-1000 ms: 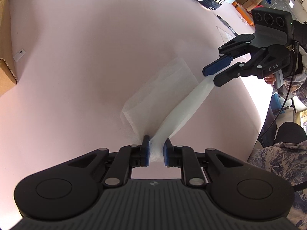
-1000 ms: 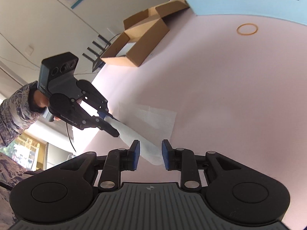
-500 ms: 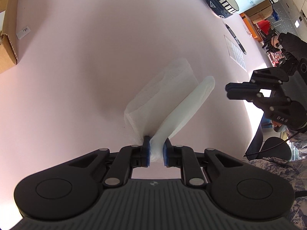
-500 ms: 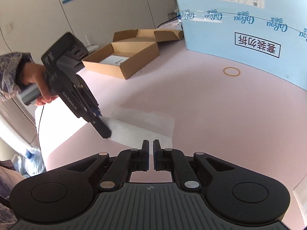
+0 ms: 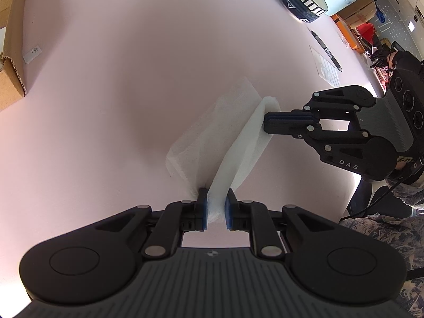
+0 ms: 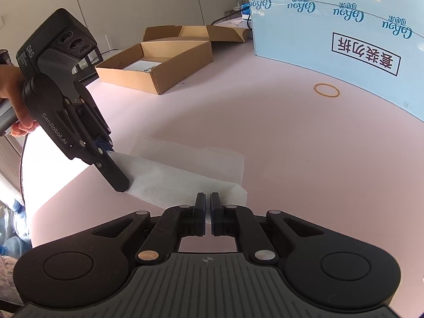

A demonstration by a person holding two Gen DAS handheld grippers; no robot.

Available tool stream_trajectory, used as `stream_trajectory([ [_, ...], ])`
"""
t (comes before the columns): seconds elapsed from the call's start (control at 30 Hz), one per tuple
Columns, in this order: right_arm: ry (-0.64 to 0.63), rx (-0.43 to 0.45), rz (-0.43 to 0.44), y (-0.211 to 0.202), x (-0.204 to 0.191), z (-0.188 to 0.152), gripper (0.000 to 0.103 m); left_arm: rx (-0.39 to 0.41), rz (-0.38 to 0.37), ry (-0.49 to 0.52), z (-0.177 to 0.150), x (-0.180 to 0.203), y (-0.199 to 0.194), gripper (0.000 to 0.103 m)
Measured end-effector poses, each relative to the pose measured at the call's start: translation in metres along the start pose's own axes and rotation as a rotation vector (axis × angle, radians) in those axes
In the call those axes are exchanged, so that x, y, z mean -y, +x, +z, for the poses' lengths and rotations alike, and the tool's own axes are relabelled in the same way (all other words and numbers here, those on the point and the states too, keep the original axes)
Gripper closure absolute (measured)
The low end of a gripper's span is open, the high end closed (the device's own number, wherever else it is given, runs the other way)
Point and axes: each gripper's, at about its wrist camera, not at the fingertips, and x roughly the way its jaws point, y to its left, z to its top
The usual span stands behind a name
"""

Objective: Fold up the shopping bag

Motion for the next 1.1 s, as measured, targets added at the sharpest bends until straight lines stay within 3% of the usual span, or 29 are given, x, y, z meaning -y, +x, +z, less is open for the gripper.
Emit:
stream_trajectory([
  [0.17,-0.024,-0.005,-0.031,0.002,-0.006,0.0,0.101,0.067,-0.013,-0.052,-0.011,-0.002,-0.006,0.09],
  [0.2,-0.014,0.001,-0.027,0.002,-0.004,-0.001,0.101,0.096,-0.008,-0.047,-0.015,0.002,-0.009,0.086],
  [0.3,0.008,0.014,-0.025,0.001,-0.002,-0.004,0.101,0.274,0.056,-0.047,-0.029,0.027,-0.025,0.065],
  [0.37,0.0,0.013,-0.035,0.001,-0.005,-0.004,0.101,0.387,0.04,-0.031,-0.039,0.048,-0.039,0.065],
  [0.47,-0.025,0.006,-0.039,0.002,-0.007,-0.003,0.101,0.491,0.046,0.045,-0.048,0.083,-0.05,0.064],
  [0.57,-0.024,0.004,-0.039,0.003,-0.007,-0.001,0.101,0.513,0.055,0.044,-0.049,0.098,-0.036,0.064],
  [0.67,-0.029,0.002,-0.05,0.007,-0.008,0.003,0.101,0.509,0.029,-0.029,-0.051,0.096,-0.017,0.064],
  [0.77,-0.051,0.005,-0.059,0.006,-0.011,0.002,0.101,0.51,0.095,-0.088,-0.051,0.088,-0.005,0.065],
  [0.87,-0.05,0.003,-0.065,0.007,-0.011,0.003,0.1,0.539,0.09,-0.165,-0.049,0.076,-0.006,0.064],
  [1.1,-0.063,0.001,-0.063,0.007,-0.012,0.003,0.1,0.474,0.239,-0.17,-0.043,0.063,0.001,0.062],
])
